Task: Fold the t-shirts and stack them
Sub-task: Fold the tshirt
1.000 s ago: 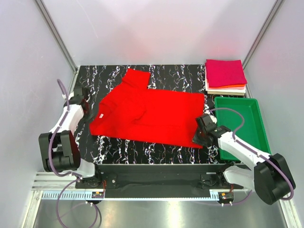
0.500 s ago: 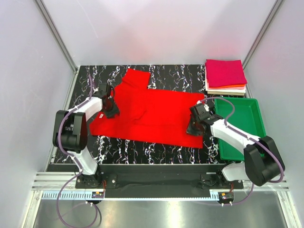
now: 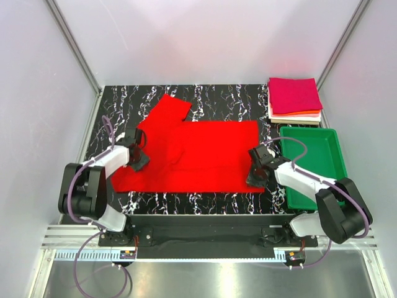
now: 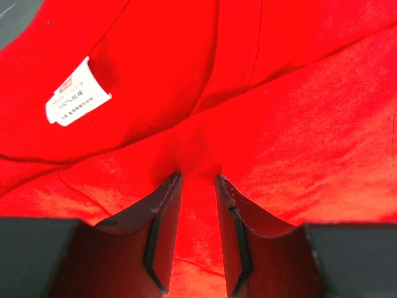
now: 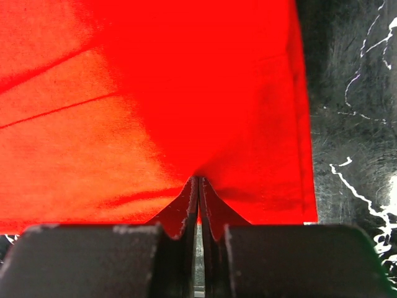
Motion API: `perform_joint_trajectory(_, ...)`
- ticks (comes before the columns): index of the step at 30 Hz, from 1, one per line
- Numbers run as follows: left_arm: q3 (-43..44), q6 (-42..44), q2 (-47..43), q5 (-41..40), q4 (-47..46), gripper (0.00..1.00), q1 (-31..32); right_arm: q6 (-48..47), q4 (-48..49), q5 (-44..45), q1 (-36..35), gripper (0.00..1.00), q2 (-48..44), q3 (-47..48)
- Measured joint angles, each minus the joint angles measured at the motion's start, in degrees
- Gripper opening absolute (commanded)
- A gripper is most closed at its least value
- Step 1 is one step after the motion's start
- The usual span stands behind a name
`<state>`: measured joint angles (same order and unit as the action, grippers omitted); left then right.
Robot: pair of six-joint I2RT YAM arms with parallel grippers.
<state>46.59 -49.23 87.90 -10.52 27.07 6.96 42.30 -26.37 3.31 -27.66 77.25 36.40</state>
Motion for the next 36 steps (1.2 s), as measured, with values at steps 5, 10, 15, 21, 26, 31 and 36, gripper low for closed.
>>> perform_joint_trajectory(5, -0.59, -1.01, -1.55, -1.18, 2.49, 0.37, -0.17, 0.39, -0.07, -1.05, -0.17, 0.08, -1.49, -0.98)
perform_joint_trajectory(10, 6.4, 4.94, -1.51, -1.22, 9.01, 0.45, -0.37, 0.04, -4.31, -1.68, -0.22, 0.18, -5.64, -0.26)
perform_joint_trajectory(15, 24.11, 15.21, -0.11, 0.52, 8.87, 0.55, -1.11, -2.95, -8.41, -1.9, 1.25, 0.38, -6.95, 10.08)
perform_joint_trajectory(21, 45.79, 23.52, 14.1, 7.61, 3.72, 0.57, -3.98, -11.02, -6.23, -1.9, 12.04, 0.43, 1.68, 28.13)
perform_joint_trajectory(26, 58.01, 27.19, 31.36, 13.05, 3.1, 0.59, -6.56, -18.12, -2.8, -6.05, 19.61, 0.45, 14.91, 39.89)
perform_joint_trajectory(31, 66.2, 28.92, 44.74, 15.65, 4.83, 0.63, -7.17, -23.98, -2.14, -11.06, 21.94, 0.5, 28.89, 48.98)
perform_joint_trajectory(36, 72.48, 30.03, 50.95, 16.83, 6.29, 0.64, -7.28, -28.41, -4.0, -15.69, 23.06, 0.52, 41.31, 59.65)
